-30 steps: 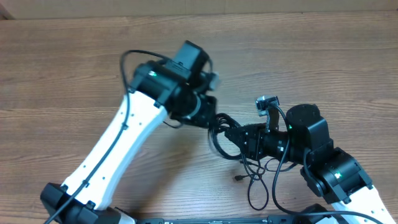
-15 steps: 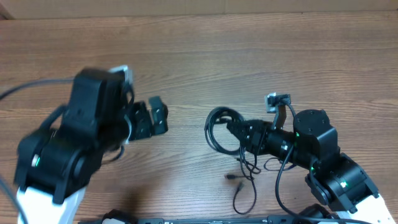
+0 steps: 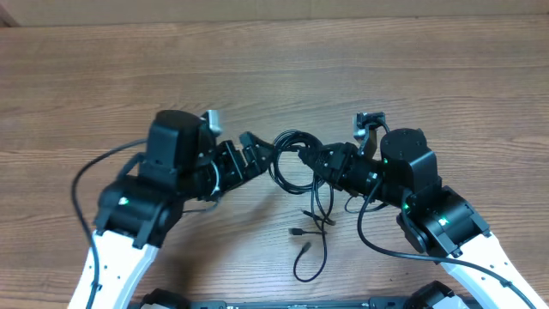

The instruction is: Untangle cables

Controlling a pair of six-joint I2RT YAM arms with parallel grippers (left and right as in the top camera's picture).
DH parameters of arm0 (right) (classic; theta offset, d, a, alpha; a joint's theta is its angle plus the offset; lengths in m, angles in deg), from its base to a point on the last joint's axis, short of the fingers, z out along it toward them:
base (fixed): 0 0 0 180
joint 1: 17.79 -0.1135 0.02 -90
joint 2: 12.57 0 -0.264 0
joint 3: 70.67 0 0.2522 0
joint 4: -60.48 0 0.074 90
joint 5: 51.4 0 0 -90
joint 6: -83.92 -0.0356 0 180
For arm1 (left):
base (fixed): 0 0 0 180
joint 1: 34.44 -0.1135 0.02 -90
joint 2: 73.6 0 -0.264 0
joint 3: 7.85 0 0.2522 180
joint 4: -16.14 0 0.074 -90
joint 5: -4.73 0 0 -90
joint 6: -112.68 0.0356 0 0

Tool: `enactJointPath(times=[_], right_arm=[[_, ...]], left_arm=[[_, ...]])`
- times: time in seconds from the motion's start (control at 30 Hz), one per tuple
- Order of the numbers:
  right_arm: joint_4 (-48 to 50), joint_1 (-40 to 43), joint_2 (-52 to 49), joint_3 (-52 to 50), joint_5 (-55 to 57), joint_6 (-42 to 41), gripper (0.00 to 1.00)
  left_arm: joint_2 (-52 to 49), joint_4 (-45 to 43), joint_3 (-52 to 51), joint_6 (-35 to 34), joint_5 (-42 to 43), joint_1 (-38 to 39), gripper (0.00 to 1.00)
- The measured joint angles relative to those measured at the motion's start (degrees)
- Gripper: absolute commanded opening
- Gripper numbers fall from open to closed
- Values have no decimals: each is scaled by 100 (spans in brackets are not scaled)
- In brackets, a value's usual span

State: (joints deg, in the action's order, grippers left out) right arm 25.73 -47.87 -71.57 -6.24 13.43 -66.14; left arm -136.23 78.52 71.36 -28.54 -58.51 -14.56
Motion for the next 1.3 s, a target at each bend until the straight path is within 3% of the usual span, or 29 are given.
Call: enactJointPath(times=[0.3,0.37,0.5,0.53,0.73,0.97,1.17,1.3], right_arm=[[96,0,0,0,-59,-37,4],[122,0,0,2,-52,-42,4],[127,-2,0,2,-39,-20,4],[114,-9,-2,0,-52,-7,4],[24,-72,-79,0,-232,205,4],[-177,-76,-162,0,-824,1045,4],[-1032,-79,-175,70,-1250,1978,4],[-1375,-98,-179,153,-1368,2345,5]], left_arm=[[-636,-503,-560,-595,966,122,90],[-876,-745,-575,-627,1213,269,75],[-1128,-1080,-595,-717,1532,494,8],[-1163,-1117,-595,-715,1576,525,4],[-1204,-1128,-588,-208,1631,551,4],[-1198,-1027,-586,1064,1856,184,4],[-1187,-704,-590,2162,2328,-254,4],[-1185,-407,-597,2507,2632,-546,4]])
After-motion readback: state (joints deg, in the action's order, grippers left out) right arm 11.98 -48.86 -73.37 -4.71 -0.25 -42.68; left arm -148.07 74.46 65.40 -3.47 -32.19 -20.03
